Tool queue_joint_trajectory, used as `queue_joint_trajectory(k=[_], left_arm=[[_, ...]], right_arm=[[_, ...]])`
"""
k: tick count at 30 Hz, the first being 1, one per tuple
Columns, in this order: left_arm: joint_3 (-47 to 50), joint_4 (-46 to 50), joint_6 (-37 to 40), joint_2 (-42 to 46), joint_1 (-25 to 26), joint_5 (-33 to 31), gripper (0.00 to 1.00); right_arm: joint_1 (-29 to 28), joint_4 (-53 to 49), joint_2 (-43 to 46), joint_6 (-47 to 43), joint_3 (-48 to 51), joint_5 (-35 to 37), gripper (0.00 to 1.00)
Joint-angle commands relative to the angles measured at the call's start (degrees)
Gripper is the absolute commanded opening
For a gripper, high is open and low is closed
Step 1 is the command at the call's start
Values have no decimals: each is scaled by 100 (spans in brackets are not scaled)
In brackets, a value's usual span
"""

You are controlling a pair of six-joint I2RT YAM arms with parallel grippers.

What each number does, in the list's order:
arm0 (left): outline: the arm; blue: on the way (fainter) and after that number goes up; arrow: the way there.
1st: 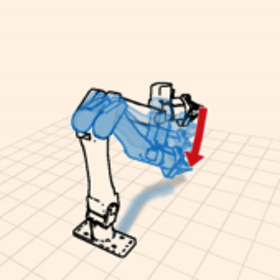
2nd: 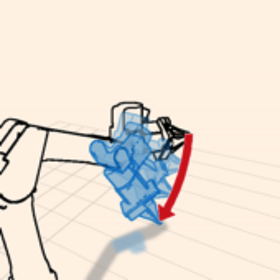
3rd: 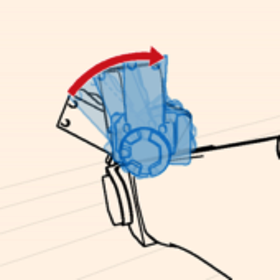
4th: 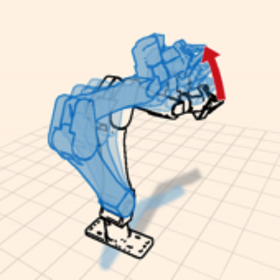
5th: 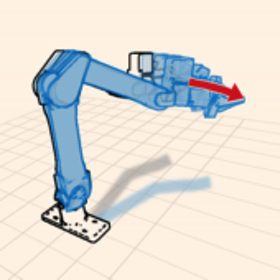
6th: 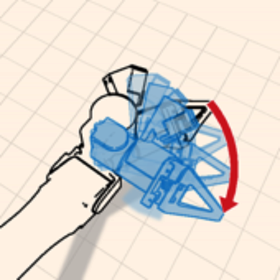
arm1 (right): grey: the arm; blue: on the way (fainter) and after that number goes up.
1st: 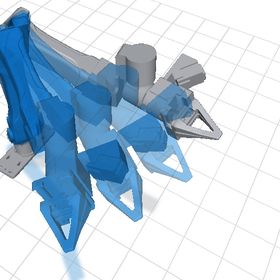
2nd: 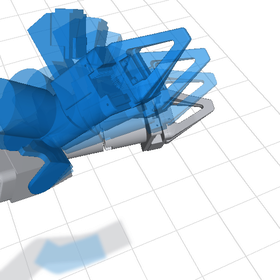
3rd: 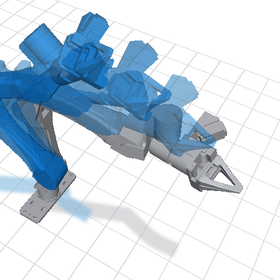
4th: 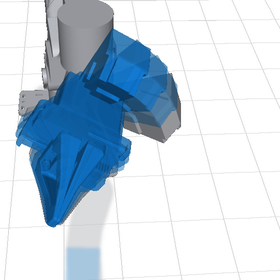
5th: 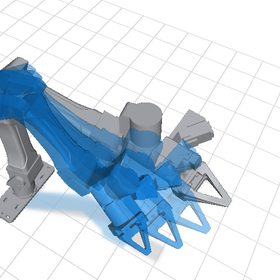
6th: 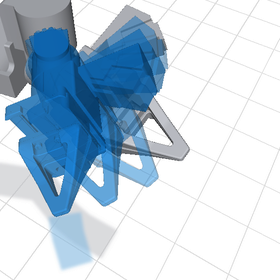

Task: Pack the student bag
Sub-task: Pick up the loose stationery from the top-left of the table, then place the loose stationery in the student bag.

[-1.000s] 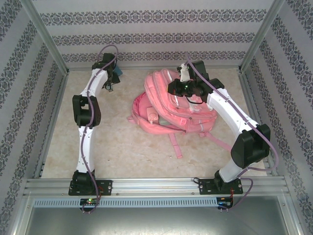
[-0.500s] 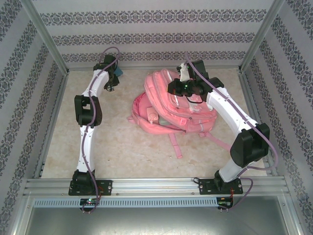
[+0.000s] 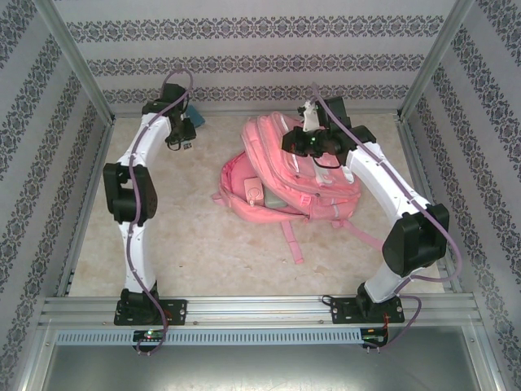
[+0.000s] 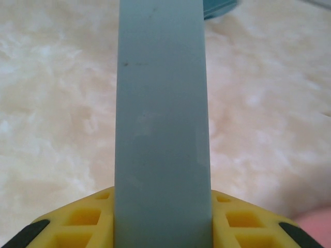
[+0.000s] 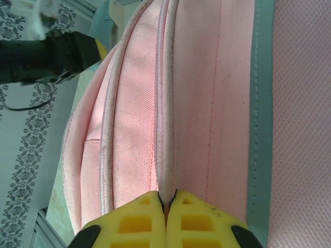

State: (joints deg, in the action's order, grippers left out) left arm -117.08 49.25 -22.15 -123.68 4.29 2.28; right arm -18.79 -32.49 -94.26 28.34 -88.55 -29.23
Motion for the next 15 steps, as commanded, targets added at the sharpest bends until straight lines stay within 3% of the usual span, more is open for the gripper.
queue_joint_trajectory(k=[1, 9, 15], left_arm=[[564, -610, 383, 677, 329, 646, 11], [2184, -1287, 963, 1850, 1135, 1269, 10], [2569, -1367, 1313, 1855, 1750, 1358, 10]], right_arm=[[142, 337, 62, -118, -372, -438, 0], [435, 146, -64, -221, -648, -862, 0], [433, 193, -104, -118, -688, -952, 0]])
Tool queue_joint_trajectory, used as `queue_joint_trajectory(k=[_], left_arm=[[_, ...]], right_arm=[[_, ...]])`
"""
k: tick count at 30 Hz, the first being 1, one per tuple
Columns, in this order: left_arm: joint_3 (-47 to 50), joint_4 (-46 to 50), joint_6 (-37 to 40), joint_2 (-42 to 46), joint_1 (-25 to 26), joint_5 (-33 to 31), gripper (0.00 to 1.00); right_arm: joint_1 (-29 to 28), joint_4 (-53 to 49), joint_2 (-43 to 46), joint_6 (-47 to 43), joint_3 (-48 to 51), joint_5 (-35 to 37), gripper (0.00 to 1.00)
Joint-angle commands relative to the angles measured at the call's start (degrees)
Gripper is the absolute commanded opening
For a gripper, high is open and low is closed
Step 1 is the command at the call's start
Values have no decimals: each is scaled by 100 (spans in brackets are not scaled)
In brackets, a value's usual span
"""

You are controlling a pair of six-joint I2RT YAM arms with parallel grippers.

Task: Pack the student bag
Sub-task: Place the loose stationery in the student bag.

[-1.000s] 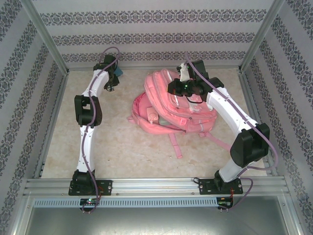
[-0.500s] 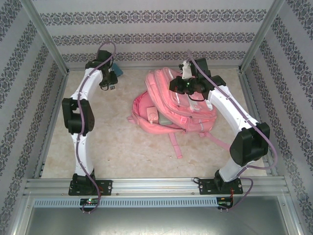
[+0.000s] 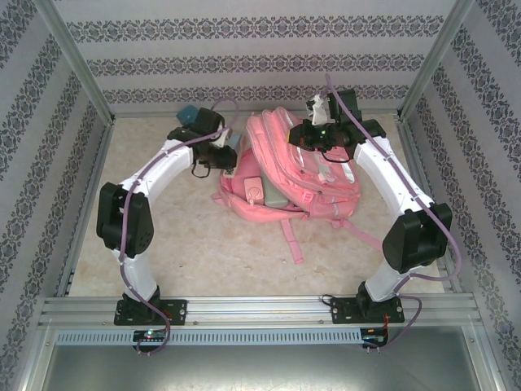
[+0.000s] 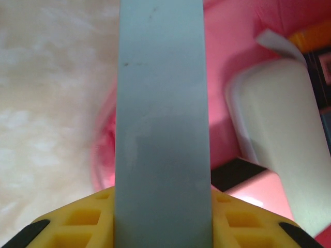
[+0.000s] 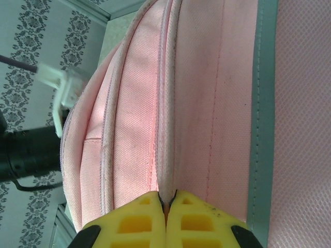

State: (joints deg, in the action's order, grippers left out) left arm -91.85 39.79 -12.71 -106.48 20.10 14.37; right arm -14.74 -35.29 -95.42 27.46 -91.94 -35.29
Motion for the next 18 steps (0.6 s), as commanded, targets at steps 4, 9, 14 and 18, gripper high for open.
queue_joint_trajectory(k=[4, 9, 14, 18], left_arm=[[-118, -366, 533, -178, 385, 80, 11], [-609, -45, 878, -678, 521, -128, 11], [-900, 181, 1126, -1059, 564, -407, 10], [-943, 223, 1157, -1052, 566, -388, 9]], right_arm=[[-10, 462, 32, -20, -351, -338, 0], [-46, 444, 108, -27, -274, -304, 0], [-57, 453, 188, -24, -167, -278, 0], [-56, 443, 216, -50, -122, -246, 0]])
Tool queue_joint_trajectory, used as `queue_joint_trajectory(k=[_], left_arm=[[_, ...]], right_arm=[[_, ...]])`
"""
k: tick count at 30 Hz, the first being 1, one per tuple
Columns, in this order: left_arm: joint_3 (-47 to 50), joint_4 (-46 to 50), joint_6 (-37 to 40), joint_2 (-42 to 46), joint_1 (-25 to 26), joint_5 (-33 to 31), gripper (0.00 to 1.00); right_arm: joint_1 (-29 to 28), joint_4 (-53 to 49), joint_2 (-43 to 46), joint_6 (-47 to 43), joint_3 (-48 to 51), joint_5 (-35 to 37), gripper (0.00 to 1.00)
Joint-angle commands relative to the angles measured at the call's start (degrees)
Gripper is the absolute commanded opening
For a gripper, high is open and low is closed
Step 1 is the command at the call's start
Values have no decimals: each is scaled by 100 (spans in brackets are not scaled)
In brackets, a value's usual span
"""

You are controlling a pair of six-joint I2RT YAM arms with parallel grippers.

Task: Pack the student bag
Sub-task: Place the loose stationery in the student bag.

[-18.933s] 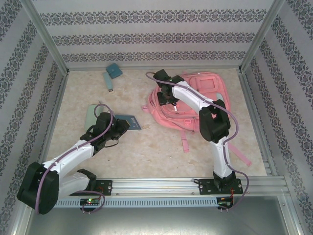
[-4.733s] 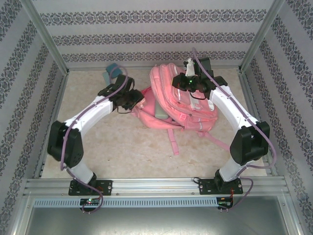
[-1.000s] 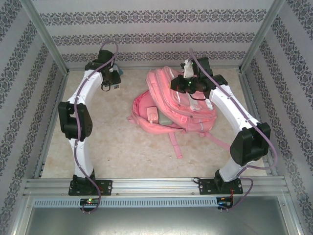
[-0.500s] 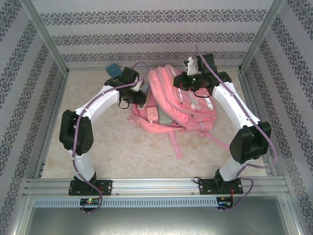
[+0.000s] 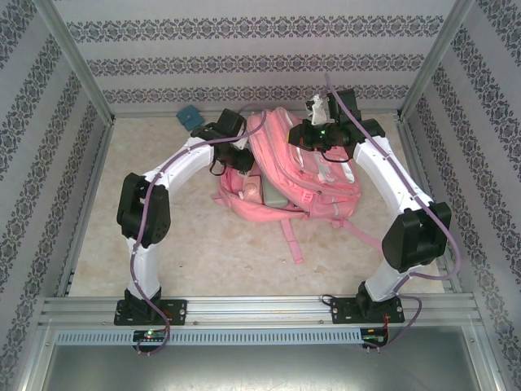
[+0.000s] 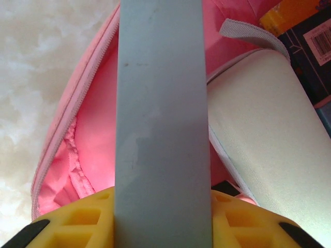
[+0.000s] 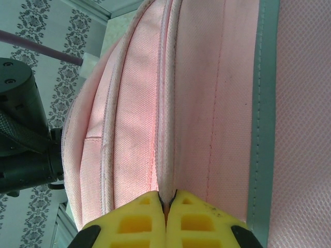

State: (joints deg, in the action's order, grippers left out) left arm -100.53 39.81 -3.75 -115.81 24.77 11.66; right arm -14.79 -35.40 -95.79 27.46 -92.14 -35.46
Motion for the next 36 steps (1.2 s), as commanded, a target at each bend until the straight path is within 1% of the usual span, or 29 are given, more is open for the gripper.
queue_joint_trajectory(k=[1, 7, 9, 13, 15, 19, 25, 29, 30, 31, 32, 36], left_arm=[[-63, 192, 256, -94, 102, -131, 9], [-183, 355, 479, -63, 100, -638, 10], [-229, 414, 541, -52, 91, -706, 10], [-238, 434, 607, -51, 95, -690, 10], [-217, 414, 660, -72, 105, -637, 14], [-227, 344, 655, -244, 120, -301, 18], [-537, 426, 668, -599, 330, -147, 18], [-586, 411, 547, -639, 358, -143, 33], [-578, 387, 542, -604, 363, -126, 43], [-596, 386, 521, -580, 358, -150, 58], [-619, 411, 499, -551, 353, -223, 66], [-618, 477, 415, -346, 309, -535, 68]], right_arm=[[-44, 455, 250, -49, -94, -232, 0], [-43, 490, 176, -30, -119, -277, 0], [-42, 499, 166, -30, -111, -267, 0], [-42, 508, 131, -20, -129, -286, 0], [-46, 516, 122, -9, -138, -286, 0], [-52, 525, 93, 4, -154, -302, 0], [-65, 510, 87, 6, -170, -312, 0], [-62, 508, 120, -4, -139, -281, 0], [-67, 503, 122, -15, -129, -284, 0], [-66, 499, 122, -15, -120, -277, 0], [-64, 498, 122, -22, -112, -282, 0], [-65, 525, 104, -22, -94, -284, 0]])
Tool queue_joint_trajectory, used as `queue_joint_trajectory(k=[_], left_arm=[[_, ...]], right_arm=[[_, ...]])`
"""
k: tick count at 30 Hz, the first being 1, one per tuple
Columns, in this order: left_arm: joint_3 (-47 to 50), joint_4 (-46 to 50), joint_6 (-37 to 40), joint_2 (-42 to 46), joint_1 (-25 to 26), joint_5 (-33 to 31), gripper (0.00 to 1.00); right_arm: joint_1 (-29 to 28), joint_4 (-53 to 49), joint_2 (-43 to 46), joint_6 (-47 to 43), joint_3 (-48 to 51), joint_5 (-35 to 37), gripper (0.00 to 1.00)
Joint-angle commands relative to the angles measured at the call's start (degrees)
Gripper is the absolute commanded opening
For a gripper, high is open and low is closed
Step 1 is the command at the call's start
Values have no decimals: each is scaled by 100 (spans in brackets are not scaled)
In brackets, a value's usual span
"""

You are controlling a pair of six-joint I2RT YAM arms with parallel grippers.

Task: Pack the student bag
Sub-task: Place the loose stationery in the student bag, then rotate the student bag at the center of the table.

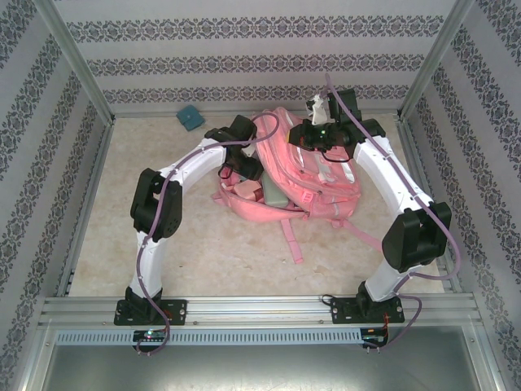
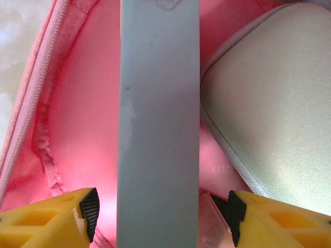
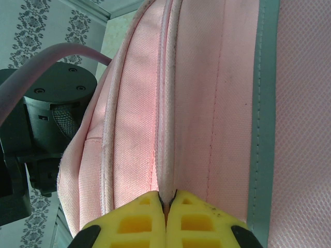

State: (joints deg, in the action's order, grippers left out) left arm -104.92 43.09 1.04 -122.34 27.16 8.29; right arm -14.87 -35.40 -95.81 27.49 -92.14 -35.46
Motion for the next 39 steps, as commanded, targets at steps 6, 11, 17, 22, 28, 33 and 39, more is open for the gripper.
queue_joint_trajectory(k=[6, 11, 17, 22, 28, 33, 39], left_arm=[[266, 135, -430, 900, -216, -309, 68], [847, 172, -744, 1036, -442, -804, 65], [1079, 420, -1063, 605, -569, -1119, 59], [851, 515, -1320, 132, -580, -1160, 43], [731, 662, -1550, 282, -578, -1445, 0], [713, 919, -1656, 871, -573, -1747, 0], [1091, 1087, -1947, 1630, -506, -1301, 0]], right_arm=[[-51, 555, 96, -22, -42, -266, 0], [-119, 573, 63, -33, -1, -251, 0], [-209, 569, 35, -76, 27, -224, 0], [-269, 554, 71, -101, 75, -207, 0], [-281, 521, 179, -167, 211, -113, 0], [-294, 472, 147, -262, 282, -3, 0], [-351, 550, 76, -510, 280, 491, 0]])
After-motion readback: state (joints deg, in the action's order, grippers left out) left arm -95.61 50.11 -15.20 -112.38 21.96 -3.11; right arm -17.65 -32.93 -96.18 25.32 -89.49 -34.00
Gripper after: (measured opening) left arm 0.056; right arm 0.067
